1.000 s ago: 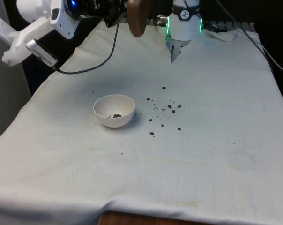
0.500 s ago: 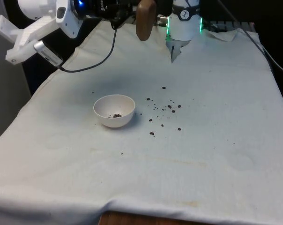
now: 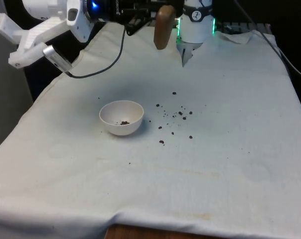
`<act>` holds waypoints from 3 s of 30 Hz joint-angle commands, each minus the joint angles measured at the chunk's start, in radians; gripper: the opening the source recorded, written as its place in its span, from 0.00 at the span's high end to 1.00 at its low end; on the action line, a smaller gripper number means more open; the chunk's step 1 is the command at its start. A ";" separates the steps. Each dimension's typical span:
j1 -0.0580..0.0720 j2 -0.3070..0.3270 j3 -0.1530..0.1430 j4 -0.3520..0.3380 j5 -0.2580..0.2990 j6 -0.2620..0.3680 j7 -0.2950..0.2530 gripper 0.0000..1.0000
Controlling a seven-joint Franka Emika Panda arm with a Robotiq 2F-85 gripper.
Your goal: Pour the coffee beans from the cup into the bowl.
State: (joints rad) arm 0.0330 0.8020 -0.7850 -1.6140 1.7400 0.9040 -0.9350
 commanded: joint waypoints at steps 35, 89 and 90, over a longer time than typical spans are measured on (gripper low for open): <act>0.069 -0.039 0.003 -0.012 -0.200 0.149 -0.103 1.00; 0.133 -0.179 0.075 -0.164 -0.507 0.450 -0.387 1.00; 0.133 -0.183 0.078 -0.169 -0.513 0.458 -0.391 1.00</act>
State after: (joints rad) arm 0.1490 0.6310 -0.6970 -1.7660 1.2320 1.3330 -1.3230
